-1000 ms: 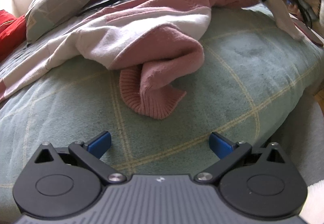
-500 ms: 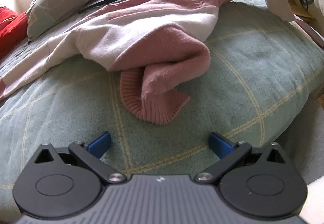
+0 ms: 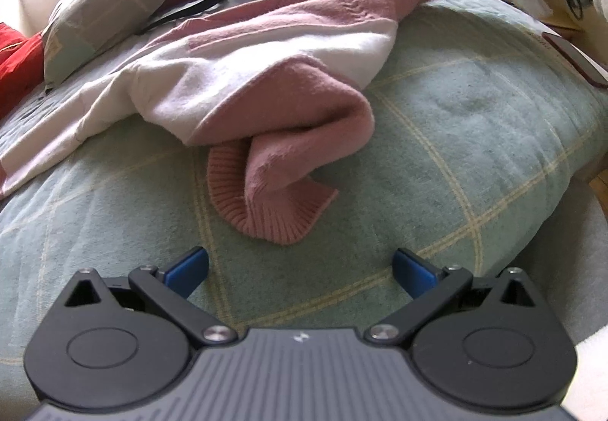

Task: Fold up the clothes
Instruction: 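Stretch the sleeve flat with the right gripper and lay it on the quilt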

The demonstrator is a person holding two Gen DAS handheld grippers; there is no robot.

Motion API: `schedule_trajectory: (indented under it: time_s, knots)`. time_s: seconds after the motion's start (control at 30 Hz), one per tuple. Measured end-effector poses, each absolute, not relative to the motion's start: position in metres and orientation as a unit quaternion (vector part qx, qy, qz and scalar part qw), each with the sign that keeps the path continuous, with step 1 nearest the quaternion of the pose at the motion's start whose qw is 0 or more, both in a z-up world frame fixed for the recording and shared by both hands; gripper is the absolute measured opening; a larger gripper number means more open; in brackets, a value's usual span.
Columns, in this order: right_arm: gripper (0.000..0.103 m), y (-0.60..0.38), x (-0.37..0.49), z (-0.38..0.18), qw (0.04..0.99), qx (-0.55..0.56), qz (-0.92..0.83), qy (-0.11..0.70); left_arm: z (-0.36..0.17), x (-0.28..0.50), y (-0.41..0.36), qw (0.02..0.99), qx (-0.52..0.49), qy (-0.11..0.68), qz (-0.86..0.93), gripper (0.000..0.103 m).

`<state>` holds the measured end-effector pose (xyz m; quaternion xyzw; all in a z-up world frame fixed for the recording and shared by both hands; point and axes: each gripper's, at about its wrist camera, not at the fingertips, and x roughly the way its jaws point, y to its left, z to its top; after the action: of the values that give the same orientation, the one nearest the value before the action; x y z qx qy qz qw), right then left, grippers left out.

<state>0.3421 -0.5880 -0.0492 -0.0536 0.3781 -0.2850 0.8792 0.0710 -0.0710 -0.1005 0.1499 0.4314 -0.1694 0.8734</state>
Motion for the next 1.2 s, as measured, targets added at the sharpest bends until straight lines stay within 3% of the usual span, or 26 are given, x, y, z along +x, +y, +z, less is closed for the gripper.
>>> schedule_trajectory:
  time_s: [0.1, 0.23, 0.67, 1.2]
  knots:
    - [0.103, -0.604, 0.339, -0.076, 0.852, -0.025, -0.273, 0.447, -0.101, 0.072, -0.071, 0.873, 0.149, 0.432, -0.169, 0.102]
    - [0.103, -0.621, 0.325, -0.093, 0.836, 0.002, -0.272, 0.477, -0.102, 0.071, -0.072, 0.872, 0.151, 0.433, -0.172, 0.102]
    - [0.103, -0.637, 0.297, -0.053, 0.871, 0.066, -0.314, 0.372, -0.102, 0.072, -0.075, 0.871, 0.155, 0.434, -0.169, 0.102]
    - [0.103, -0.46, 0.336, -0.033, 0.915, 0.042, -0.035, 0.399, -0.09, 0.065, -0.059, 0.883, 0.144, 0.418, -0.157, 0.102]
